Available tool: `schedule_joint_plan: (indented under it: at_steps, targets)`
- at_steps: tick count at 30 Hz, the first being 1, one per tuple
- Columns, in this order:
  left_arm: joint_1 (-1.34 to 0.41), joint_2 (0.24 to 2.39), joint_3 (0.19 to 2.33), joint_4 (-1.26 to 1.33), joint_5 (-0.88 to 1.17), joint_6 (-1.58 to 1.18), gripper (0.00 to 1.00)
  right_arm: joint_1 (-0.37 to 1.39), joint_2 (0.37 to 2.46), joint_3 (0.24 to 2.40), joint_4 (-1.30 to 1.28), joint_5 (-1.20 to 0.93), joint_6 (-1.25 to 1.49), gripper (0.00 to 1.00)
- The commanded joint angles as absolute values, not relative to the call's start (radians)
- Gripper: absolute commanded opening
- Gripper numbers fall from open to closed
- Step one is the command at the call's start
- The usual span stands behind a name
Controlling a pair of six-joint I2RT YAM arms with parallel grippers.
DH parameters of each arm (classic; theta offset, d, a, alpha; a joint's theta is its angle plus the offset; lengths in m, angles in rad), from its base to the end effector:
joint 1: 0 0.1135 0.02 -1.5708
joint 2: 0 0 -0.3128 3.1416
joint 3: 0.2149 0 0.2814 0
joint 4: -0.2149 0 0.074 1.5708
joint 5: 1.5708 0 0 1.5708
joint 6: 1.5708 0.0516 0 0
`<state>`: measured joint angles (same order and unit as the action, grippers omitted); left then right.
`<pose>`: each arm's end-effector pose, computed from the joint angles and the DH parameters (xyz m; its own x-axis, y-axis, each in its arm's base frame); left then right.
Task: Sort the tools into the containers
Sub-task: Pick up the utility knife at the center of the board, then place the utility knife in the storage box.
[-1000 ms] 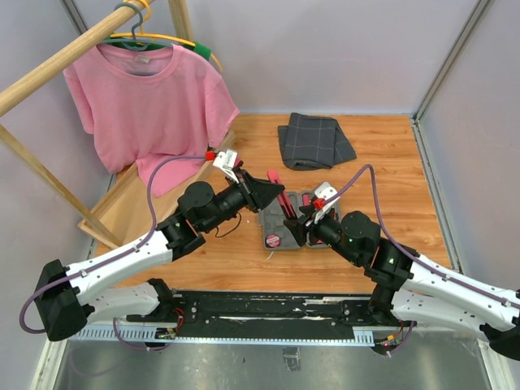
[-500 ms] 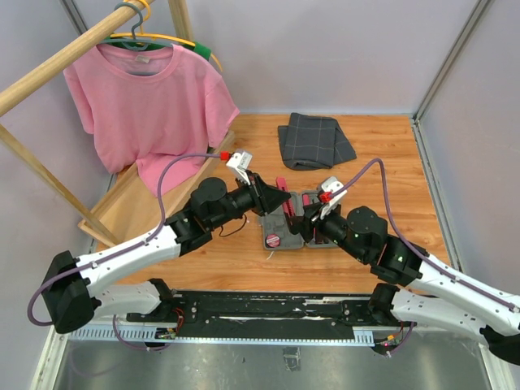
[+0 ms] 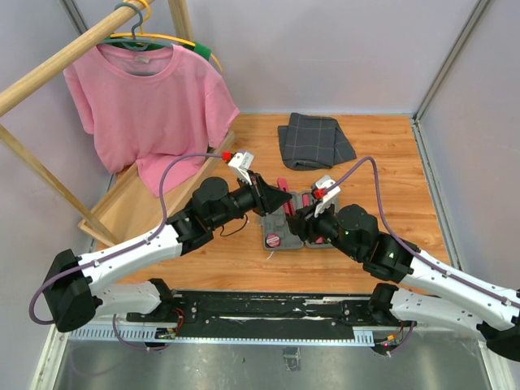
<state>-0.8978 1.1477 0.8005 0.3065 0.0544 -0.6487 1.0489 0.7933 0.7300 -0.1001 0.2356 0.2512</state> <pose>0.1823 -0.2332 0.3565 -0.5124 -0.3250 -0.7949 0.6339 0.4813 -0.6054 0.1108 0.1685 0.3587 -0.2595 0.0335 -0.9652 -0.6851 0.6980 0.2085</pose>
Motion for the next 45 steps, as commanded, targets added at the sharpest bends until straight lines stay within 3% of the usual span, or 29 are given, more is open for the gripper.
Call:
schedule_joint_plan:
  at_steps: [1,10,16,22,24,27,30,34,45]
  targets:
    - [-0.893,1.152,0.833,0.342,0.068,-0.640,0.00,1.029,0.793,0.718,-0.052,0.255,0.287,0.35]
    - [-0.893,1.157,0.835,0.351,0.071,-0.643,0.00,1.029,0.811,0.714,-0.046,0.247,0.298,0.40]
    - [-0.893,1.145,0.826,0.352,0.062,-0.644,0.01,1.029,0.823,0.714,-0.048,0.255,0.296,0.31]
    - [-0.893,1.138,0.825,0.346,0.062,-0.641,0.01,1.029,0.820,0.703,-0.052,0.294,0.310,0.13]
    - [-0.893,1.136,0.823,0.342,0.056,-0.640,0.07,1.029,0.816,0.700,-0.052,0.306,0.313,0.07]
    - [-0.893,1.132,0.815,0.344,0.046,-0.638,0.26,1.029,0.805,0.695,-0.052,0.328,0.317,0.01]
    - [-0.893,1.125,0.806,0.352,0.041,-0.630,0.44,1.029,0.794,0.692,-0.052,0.351,0.317,0.00]
    - [-0.893,1.123,0.805,0.343,0.027,-0.618,0.57,1.029,0.786,0.688,-0.061,0.395,0.330,0.01]
    - [-0.824,1.096,0.780,0.305,0.025,-0.627,0.61,0.995,0.804,0.704,-0.147,0.507,0.397,0.00]
